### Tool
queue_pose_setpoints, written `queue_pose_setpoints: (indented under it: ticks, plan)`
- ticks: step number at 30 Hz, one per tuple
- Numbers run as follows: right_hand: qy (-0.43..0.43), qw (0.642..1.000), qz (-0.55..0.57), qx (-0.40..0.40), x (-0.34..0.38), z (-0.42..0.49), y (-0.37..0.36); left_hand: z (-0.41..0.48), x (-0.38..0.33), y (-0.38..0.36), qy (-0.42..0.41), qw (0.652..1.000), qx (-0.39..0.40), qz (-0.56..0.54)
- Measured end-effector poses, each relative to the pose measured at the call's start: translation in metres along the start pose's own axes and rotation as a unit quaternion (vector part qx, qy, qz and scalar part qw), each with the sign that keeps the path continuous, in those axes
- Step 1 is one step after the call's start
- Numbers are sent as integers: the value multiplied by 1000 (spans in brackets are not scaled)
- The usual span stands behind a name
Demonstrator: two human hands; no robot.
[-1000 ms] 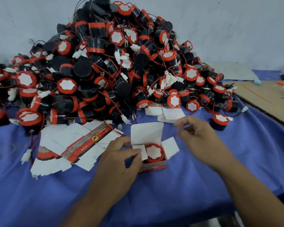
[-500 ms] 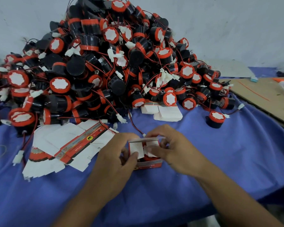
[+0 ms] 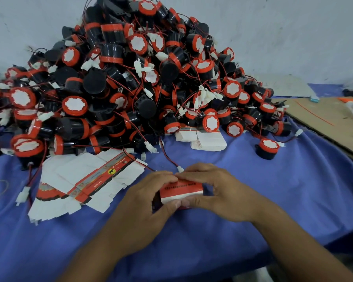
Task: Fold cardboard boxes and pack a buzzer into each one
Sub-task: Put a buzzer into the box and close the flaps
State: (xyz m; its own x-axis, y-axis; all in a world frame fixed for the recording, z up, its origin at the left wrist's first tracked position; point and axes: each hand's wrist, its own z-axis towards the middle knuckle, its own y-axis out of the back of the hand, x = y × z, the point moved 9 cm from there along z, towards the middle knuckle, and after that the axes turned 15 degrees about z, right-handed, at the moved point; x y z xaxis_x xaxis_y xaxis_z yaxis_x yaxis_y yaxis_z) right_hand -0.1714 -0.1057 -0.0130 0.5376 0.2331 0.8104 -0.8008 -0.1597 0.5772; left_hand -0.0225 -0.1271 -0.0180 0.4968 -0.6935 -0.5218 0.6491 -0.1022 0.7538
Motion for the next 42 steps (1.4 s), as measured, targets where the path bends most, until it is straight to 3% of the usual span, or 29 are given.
queue_pose_setpoints:
  ticks: [16,28,36,39,42]
  plan:
    - [22,1000,7,6,-7,3,-10,6,2,8,-9,999,-31,16]
    - [19,995,-97,23,-6,-2,-26,-1,-7,4,-77,990,-6,121]
    - [82,988,-116,-52,2,-1,-15,-1,-18,10,-143,939,-114,293]
    - [110,982,-142,-63,8,-3,-21,-4,-23,4,-164,930,-107,310]
    - [128,979,-139,-73,11,-5,-22,-7,-20,1,-161,944,-81,276]
